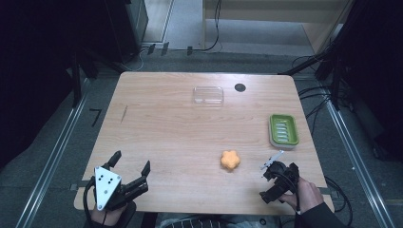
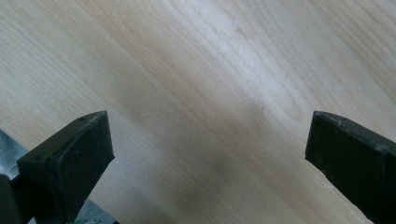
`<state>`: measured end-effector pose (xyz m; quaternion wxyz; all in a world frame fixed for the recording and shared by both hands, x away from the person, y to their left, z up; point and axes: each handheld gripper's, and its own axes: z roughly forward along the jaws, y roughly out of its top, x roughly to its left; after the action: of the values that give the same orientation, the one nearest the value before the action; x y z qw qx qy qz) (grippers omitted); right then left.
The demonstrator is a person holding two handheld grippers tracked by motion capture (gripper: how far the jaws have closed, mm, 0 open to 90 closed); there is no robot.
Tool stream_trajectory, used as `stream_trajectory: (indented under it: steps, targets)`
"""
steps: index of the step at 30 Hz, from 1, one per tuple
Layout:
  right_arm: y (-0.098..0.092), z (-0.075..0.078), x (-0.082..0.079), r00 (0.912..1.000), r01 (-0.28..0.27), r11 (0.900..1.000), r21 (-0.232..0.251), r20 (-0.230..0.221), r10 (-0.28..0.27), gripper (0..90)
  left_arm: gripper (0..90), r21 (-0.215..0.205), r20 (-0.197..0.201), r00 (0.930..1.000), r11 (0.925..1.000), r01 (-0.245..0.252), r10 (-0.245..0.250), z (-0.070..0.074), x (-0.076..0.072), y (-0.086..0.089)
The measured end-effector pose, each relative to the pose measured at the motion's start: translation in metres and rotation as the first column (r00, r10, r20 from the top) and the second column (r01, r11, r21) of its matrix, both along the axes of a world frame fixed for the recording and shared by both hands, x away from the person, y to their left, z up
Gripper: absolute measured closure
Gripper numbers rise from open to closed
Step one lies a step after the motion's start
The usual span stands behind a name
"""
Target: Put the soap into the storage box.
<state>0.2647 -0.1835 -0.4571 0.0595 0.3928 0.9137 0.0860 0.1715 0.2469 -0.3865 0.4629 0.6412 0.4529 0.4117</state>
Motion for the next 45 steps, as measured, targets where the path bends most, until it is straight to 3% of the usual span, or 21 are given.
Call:
stream_trajectory:
  steps: [10,20,32,45]
  targets:
    - [0.010,0.002,0.011,0.9998,-0.002,1.000,0.001,0.021,0.002,0.8,13.7,0.003,0.000,1.0000,1.0000,-0.001,0.001,0.000,0.000,0.000]
    - [0.030,0.005,0.025,0.9983,-0.040,0.999,-0.003,0.043,0.040,0.4,13.6,0.004,0.001,1.0000,1.0000,0.002,-0.002,0.000,0.000,0.000]
    - [0.045,0.007,0.035,0.9975,-0.057,0.998,0.005,0.041,0.057,0.4,13.7,0.002,0.003,1.0000,1.0000,0.003,-0.003,0.000,0.000,0.000]
    - [0.060,0.003,0.046,0.9971,-0.075,0.997,0.024,0.008,0.075,0.3,13.6,0.003,0.003,1.0000,1.0000,0.008,-0.008,0.000,0.002,-0.001]
